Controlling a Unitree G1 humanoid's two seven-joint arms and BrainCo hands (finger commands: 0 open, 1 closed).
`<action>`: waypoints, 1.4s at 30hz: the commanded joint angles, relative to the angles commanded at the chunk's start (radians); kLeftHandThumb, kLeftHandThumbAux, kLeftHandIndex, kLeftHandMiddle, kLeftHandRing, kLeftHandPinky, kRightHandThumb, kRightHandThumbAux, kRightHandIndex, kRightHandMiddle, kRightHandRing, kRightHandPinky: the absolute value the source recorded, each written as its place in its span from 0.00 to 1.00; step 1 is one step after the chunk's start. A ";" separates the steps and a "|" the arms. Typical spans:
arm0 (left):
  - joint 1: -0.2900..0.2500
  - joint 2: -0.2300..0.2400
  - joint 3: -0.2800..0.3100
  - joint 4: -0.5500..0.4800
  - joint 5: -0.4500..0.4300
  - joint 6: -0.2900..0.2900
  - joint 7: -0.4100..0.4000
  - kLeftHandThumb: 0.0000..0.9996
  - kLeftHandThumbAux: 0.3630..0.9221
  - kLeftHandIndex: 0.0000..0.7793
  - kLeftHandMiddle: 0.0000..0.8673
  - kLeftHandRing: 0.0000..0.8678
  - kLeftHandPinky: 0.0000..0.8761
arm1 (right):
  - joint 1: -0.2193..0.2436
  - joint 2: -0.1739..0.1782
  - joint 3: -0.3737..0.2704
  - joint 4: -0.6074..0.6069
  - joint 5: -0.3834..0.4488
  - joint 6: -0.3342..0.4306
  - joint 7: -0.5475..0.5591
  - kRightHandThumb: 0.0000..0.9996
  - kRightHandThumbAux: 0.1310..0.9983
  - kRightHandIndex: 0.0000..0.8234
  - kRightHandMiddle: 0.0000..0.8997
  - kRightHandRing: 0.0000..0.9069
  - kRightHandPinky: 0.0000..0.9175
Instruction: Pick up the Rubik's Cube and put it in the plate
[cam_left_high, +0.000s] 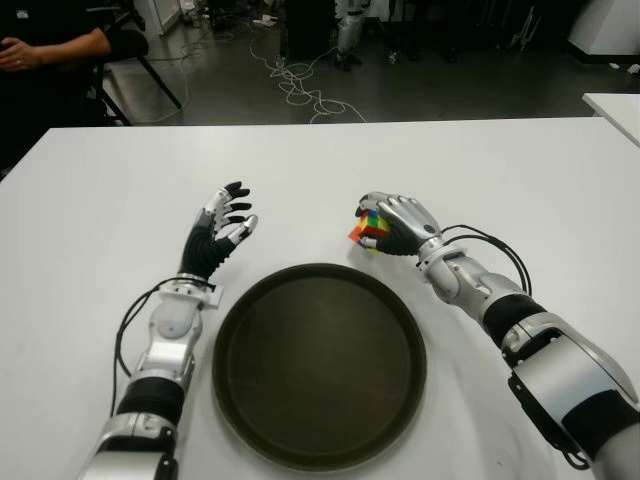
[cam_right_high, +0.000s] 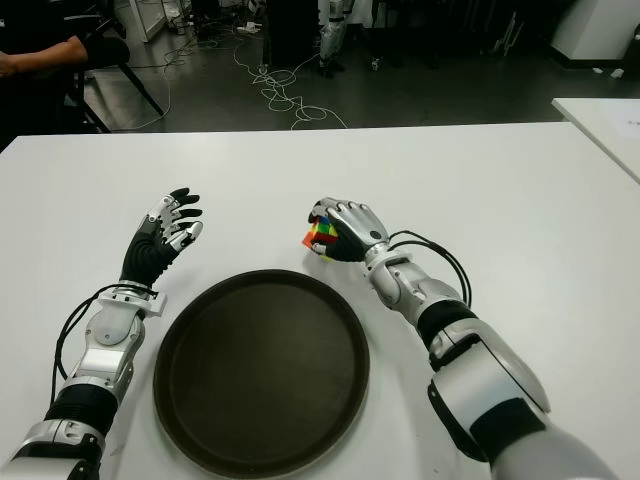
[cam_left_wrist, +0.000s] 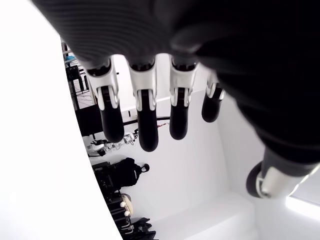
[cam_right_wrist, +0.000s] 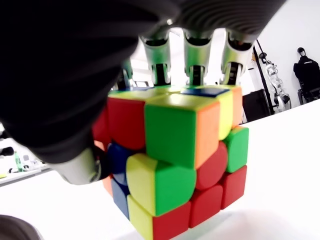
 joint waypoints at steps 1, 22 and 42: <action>0.000 0.000 0.000 0.000 0.000 0.000 0.001 0.17 0.35 0.19 0.23 0.25 0.26 | 0.000 0.000 0.000 0.000 0.000 -0.002 -0.002 0.84 0.65 0.48 0.52 0.45 0.48; -0.003 -0.001 -0.005 0.003 -0.005 0.004 -0.004 0.17 0.34 0.18 0.22 0.24 0.26 | -0.008 -0.019 0.016 -0.004 -0.032 -0.054 -0.145 0.83 0.65 0.46 0.55 0.52 0.56; -0.002 -0.006 -0.002 -0.002 -0.011 0.003 -0.001 0.16 0.35 0.18 0.22 0.26 0.29 | -0.016 -0.137 -0.010 -0.170 -0.047 -0.193 -0.331 0.83 0.65 0.45 0.61 0.70 0.76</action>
